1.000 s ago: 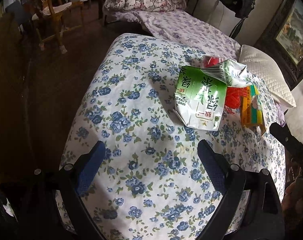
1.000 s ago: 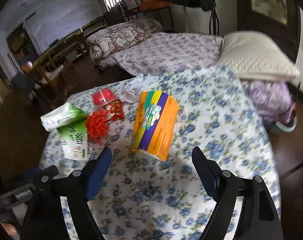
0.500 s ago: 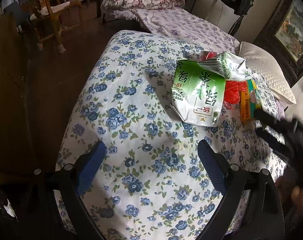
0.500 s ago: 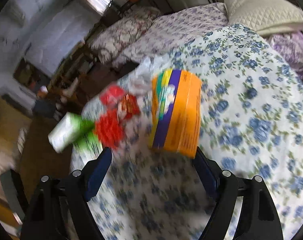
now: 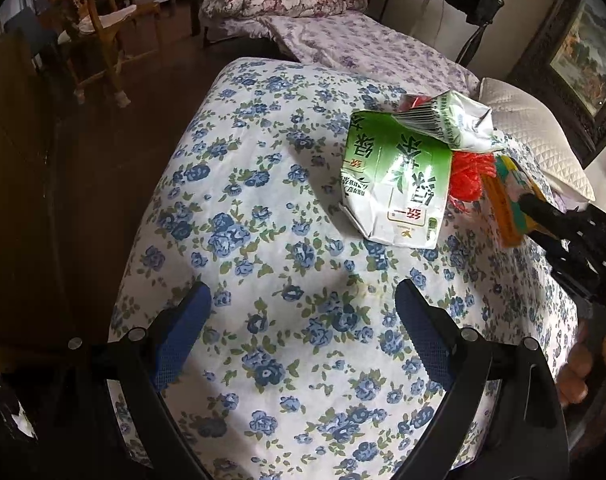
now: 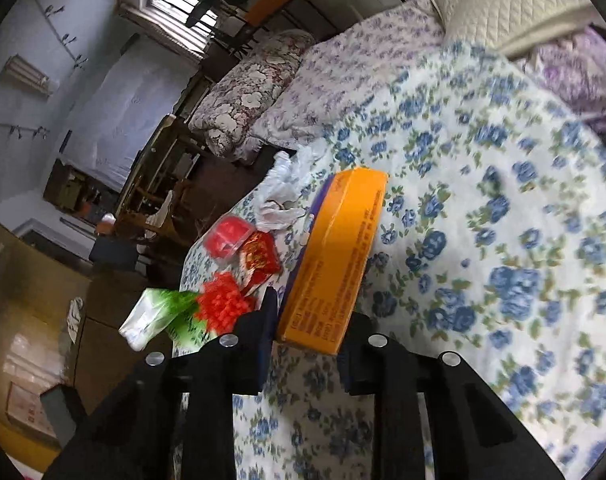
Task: Collect trash
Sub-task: 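Grasp the orange medicine box with the right gripper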
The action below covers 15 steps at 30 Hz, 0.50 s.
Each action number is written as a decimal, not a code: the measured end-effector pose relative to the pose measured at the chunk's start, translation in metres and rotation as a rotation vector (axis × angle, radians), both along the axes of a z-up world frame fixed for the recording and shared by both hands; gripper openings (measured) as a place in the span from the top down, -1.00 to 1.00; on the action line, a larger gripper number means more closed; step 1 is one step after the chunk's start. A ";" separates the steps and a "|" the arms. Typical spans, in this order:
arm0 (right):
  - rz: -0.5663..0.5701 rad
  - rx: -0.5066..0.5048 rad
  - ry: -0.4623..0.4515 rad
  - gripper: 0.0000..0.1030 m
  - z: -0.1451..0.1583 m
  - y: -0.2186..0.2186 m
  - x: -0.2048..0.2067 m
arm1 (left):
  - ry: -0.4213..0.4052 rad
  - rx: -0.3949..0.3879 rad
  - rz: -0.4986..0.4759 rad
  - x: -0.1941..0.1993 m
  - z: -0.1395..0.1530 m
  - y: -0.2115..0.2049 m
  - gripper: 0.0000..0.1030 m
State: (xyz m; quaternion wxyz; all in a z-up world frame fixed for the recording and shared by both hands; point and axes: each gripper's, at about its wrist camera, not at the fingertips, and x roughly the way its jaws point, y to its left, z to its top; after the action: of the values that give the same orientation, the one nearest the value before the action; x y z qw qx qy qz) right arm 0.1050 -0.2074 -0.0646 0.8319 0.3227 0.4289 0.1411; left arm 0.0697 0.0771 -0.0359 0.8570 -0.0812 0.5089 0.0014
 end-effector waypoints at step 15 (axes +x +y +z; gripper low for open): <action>0.117 -0.074 0.015 0.66 0.024 -0.007 -0.092 | -0.072 0.045 -0.019 0.008 0.003 -0.012 -0.75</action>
State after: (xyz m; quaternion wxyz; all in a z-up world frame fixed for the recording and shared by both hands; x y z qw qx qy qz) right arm 0.0127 -0.2148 -0.0404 0.8302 0.2672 0.4583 0.1713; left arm 0.0772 0.0654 -0.0333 0.8763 -0.0571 0.4784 0.0016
